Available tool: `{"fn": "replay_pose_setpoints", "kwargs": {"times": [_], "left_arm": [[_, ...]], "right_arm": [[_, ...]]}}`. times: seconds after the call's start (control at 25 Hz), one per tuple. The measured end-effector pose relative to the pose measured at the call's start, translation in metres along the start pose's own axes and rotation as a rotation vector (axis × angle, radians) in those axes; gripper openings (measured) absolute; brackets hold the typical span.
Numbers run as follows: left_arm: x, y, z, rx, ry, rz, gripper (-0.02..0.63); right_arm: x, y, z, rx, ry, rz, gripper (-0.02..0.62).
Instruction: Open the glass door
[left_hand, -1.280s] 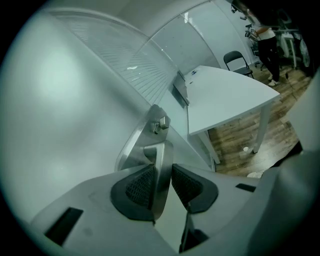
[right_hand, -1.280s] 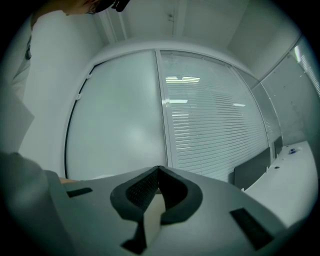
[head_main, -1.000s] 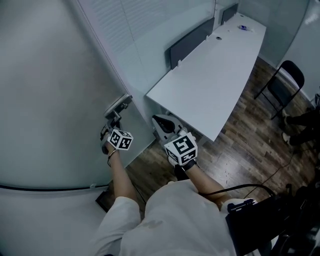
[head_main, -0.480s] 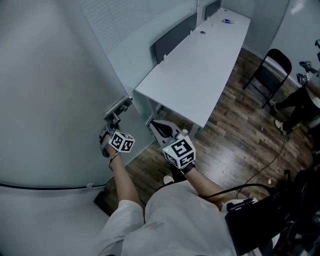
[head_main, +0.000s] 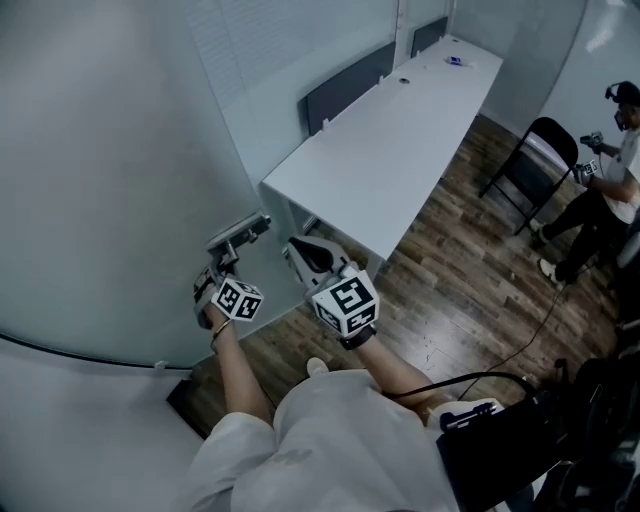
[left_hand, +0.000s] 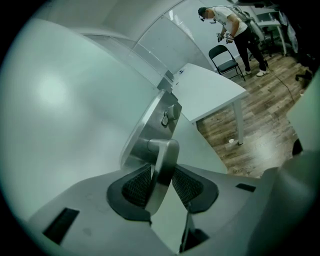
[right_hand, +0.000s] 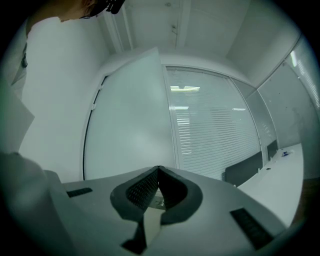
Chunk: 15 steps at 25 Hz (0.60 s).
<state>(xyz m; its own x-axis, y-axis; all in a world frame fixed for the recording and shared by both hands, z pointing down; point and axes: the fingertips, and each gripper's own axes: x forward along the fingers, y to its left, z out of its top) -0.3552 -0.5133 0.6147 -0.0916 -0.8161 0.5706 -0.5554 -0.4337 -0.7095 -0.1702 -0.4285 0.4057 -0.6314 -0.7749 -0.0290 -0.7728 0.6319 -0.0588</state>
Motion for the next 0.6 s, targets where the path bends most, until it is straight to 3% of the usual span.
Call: {"fn": "replay_pose_setpoints", "kwargs": {"times": [0.12, 0.48, 0.6], "left_arm": [[-0.029, -0.004, -0.021, -0.028, 0.055, 0.033, 0.11], [-0.082, -0.063, -0.012, -0.042, 0.144, 0.07, 0.121], [-0.098, -0.074, -0.032, -0.017, 0.168, 0.072, 0.121]], "right_arm": [[-0.028, 0.021, 0.011, -0.011, -0.019, 0.064, 0.003], [-0.171, -0.024, -0.01, 0.008, 0.041, 0.102, 0.003], [-0.193, -0.012, -0.019, 0.017, 0.042, 0.136, 0.003]]}}
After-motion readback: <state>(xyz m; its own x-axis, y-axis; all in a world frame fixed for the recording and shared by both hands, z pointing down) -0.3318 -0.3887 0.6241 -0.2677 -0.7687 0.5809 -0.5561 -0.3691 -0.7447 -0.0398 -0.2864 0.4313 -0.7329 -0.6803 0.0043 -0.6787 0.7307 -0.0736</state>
